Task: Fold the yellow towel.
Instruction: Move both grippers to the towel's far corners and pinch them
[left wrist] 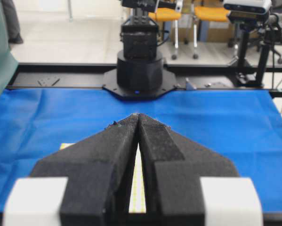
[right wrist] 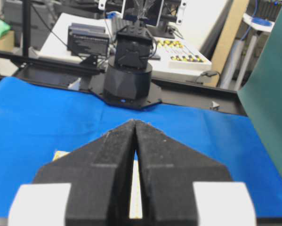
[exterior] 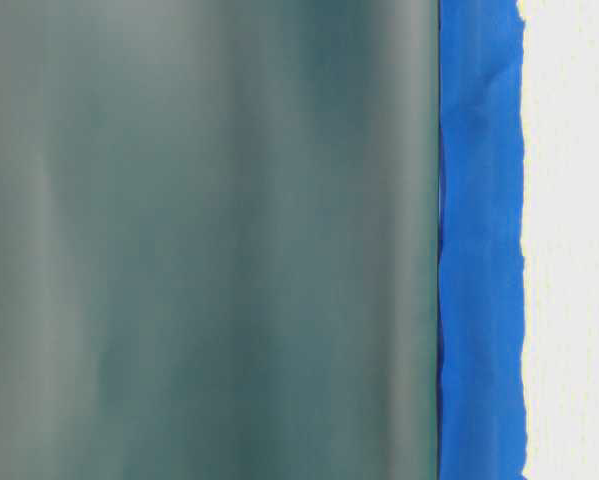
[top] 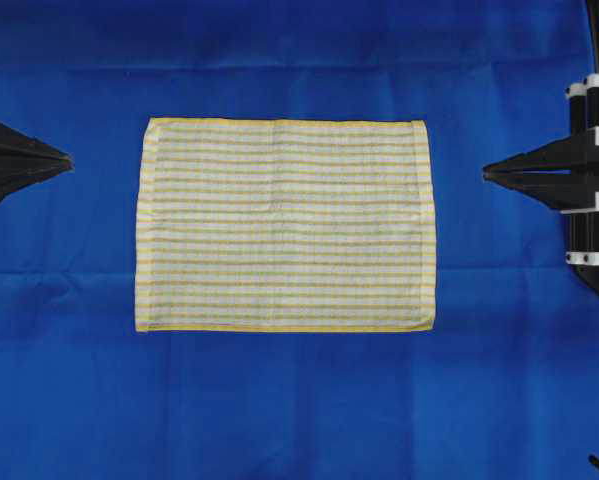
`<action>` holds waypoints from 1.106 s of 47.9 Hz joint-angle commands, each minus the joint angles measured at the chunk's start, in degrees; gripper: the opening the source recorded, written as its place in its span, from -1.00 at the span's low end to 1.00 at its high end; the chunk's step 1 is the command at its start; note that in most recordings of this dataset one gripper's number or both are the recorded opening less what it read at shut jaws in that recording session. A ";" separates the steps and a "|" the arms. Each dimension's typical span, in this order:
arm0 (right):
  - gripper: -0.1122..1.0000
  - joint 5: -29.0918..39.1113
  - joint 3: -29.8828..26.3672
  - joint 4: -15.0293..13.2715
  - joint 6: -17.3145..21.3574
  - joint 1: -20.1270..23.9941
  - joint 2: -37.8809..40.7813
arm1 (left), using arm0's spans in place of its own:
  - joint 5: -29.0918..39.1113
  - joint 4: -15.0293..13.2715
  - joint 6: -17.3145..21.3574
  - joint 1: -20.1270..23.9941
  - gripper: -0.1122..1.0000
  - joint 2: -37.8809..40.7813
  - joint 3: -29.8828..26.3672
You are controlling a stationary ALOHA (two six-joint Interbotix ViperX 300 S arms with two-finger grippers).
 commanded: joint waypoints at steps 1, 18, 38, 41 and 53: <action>-0.78 -0.26 -0.97 0.18 0.26 -0.18 1.14 | 1.14 -1.93 0.18 0.00 -0.77 0.70 -0.70; -0.77 4.22 -1.23 4.92 0.35 -8.17 4.31 | 3.25 -1.93 0.09 4.66 -0.77 2.46 -0.18; -0.32 7.38 -0.62 10.72 0.53 -20.48 16.52 | 1.32 -2.02 0.00 18.11 -0.22 14.33 2.02; 0.02 7.21 -0.79 10.99 0.53 -22.32 19.51 | -0.97 -1.93 0.18 19.95 0.12 16.61 2.81; 0.43 3.43 -0.79 11.16 0.53 -25.75 32.78 | -9.93 -1.93 0.44 24.17 0.70 29.71 5.10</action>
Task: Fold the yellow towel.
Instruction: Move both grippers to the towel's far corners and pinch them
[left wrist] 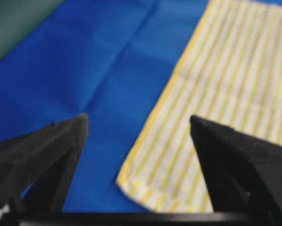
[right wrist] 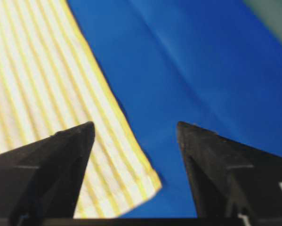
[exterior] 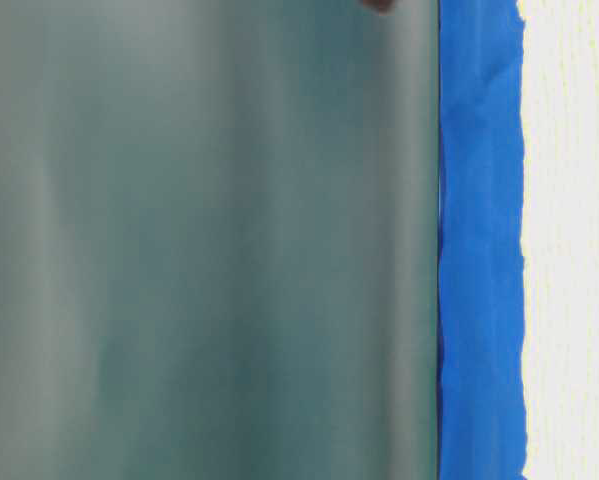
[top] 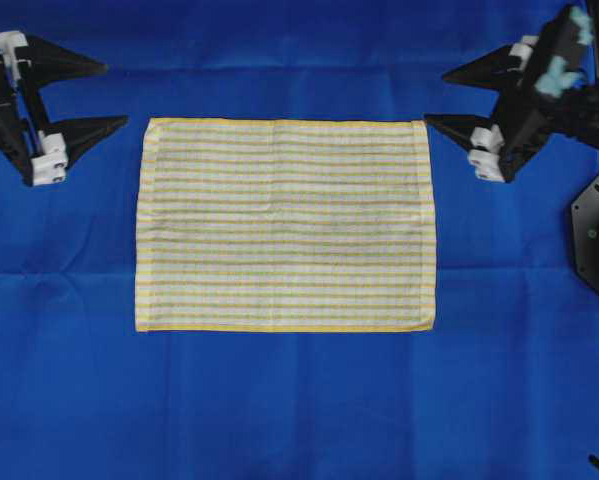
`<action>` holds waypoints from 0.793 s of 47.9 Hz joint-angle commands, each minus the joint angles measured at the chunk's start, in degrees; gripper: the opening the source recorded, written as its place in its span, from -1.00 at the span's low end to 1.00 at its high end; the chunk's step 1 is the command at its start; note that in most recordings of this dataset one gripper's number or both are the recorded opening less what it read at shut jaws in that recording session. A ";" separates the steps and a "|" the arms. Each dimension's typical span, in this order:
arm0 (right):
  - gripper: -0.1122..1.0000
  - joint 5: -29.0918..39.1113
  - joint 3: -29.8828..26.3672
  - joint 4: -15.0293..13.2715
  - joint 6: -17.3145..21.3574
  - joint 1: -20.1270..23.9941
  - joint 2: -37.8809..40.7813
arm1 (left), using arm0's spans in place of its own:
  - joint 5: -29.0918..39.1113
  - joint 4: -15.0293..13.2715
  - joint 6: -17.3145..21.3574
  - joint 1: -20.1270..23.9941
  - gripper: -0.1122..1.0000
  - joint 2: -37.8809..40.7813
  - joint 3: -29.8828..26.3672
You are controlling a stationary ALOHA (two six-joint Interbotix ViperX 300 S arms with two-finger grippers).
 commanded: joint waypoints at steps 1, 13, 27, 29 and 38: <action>0.41 -2.72 -0.62 0.35 0.09 -0.62 4.83 | -2.99 0.00 0.18 0.97 0.69 4.57 -0.44; 0.42 -7.21 -1.05 2.11 0.09 -1.05 15.21 | -6.24 0.00 0.26 2.55 0.69 17.75 -4.04; 0.42 -10.55 -1.41 4.75 0.09 -1.23 21.62 | -6.24 0.00 0.26 3.87 0.66 27.60 -6.94; 0.41 -10.81 -1.49 5.01 0.09 -1.23 22.24 | -6.24 -0.09 0.26 3.87 0.65 28.30 -7.12; 0.39 -11.25 -2.02 6.33 0.00 -1.23 24.35 | -5.62 -0.26 0.35 4.22 0.57 30.41 -7.47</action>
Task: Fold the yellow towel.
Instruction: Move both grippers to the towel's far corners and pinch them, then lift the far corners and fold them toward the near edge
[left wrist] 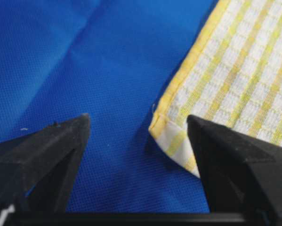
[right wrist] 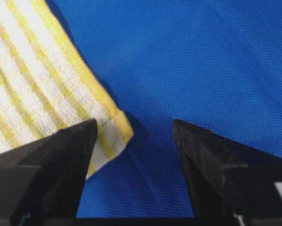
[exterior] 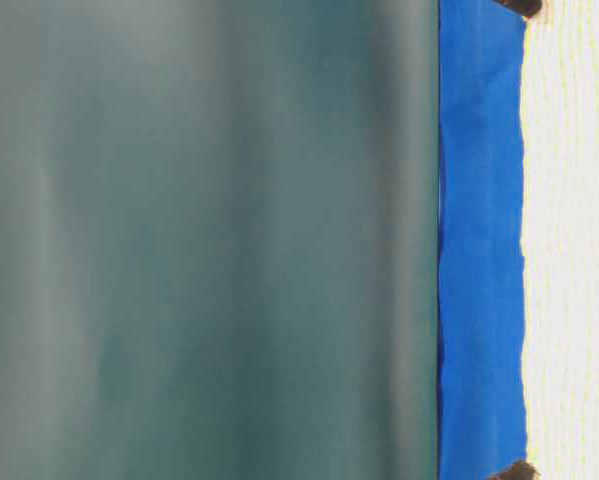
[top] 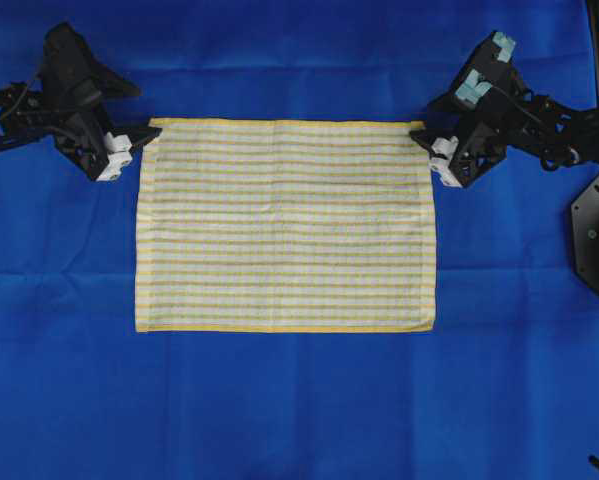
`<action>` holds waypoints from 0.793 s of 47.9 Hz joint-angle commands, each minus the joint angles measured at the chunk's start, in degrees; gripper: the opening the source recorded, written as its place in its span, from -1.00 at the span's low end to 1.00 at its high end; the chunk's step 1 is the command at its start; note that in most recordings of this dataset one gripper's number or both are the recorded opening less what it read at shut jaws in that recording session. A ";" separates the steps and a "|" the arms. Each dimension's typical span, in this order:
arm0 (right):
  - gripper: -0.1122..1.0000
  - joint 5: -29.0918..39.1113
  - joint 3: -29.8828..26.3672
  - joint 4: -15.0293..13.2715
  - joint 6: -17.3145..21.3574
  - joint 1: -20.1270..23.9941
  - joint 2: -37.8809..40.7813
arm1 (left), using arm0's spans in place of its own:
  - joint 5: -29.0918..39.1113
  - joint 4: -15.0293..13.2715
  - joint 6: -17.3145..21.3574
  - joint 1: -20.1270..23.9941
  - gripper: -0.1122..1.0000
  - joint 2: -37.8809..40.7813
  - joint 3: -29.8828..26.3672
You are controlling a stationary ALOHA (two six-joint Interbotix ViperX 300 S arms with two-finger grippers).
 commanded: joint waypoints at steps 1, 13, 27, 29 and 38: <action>0.38 -0.88 -0.88 0.62 -0.18 -0.09 0.44 | 0.18 -0.18 0.18 0.53 0.53 0.18 -0.62; -0.30 -0.88 -1.32 0.62 -0.18 0.00 1.14 | 1.23 -0.18 0.35 0.79 -0.41 3.43 -0.70; -0.64 -0.88 -1.23 1.32 -0.09 0.00 1.05 | 1.49 -0.18 0.44 0.79 -0.75 2.72 -0.70; -0.64 -0.88 -1.23 1.32 -0.09 0.00 0.88 | 1.67 -0.18 0.35 0.79 -0.75 2.37 -0.70; -0.64 -0.88 -0.97 2.81 -0.09 0.00 -0.35 | 3.87 -0.18 0.62 0.70 -0.75 -2.02 -0.70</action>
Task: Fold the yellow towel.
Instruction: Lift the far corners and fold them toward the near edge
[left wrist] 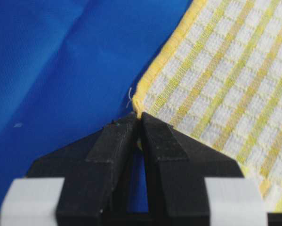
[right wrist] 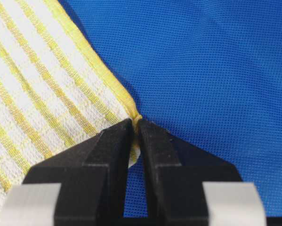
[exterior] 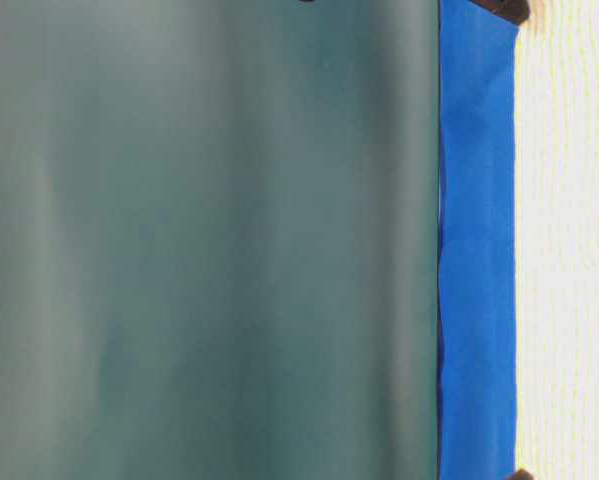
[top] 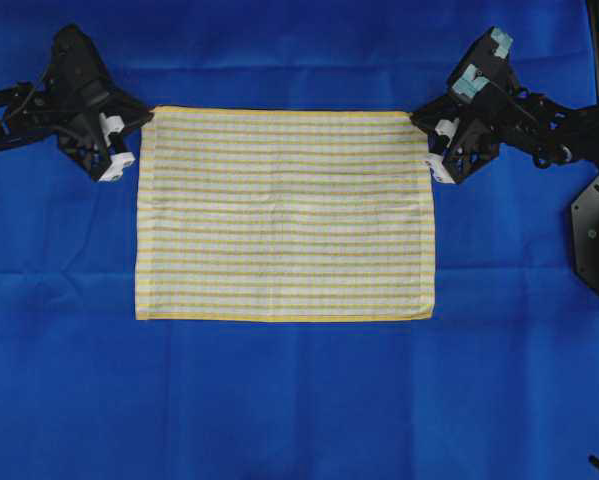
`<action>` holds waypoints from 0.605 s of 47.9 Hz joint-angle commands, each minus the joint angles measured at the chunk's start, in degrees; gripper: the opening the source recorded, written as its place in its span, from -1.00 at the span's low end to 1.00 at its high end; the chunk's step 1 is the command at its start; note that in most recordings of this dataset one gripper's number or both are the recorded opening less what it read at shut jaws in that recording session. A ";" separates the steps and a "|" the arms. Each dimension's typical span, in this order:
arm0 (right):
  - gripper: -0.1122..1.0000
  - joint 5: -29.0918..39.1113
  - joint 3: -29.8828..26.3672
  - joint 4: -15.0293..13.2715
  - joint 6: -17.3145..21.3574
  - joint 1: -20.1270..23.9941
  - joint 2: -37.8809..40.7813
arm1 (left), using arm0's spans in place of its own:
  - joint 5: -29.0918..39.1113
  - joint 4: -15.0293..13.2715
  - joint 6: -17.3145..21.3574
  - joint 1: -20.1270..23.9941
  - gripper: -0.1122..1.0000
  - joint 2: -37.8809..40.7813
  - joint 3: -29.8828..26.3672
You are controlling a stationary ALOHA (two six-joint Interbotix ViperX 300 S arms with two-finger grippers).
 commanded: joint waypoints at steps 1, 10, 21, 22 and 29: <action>-0.64 -0.26 0.00 1.05 0.00 -0.09 -1.58 | 0.97 -0.18 0.18 0.26 -0.75 -3.25 -0.18; -0.64 0.00 0.53 1.93 0.00 -0.18 -5.10 | 4.57 -0.18 0.26 0.35 -0.75 -8.70 0.00; -0.64 0.44 0.79 1.93 -0.09 -0.18 -7.56 | 5.71 -0.09 0.18 -0.18 -0.75 -12.30 0.18; -0.64 0.62 0.79 1.93 -0.09 -0.18 -7.56 | 5.89 -0.09 0.18 -0.26 -0.75 -12.39 0.18; -0.64 1.58 0.79 1.93 -0.18 0.18 -8.44 | 6.15 -0.09 -0.09 -1.41 -0.75 -12.92 0.44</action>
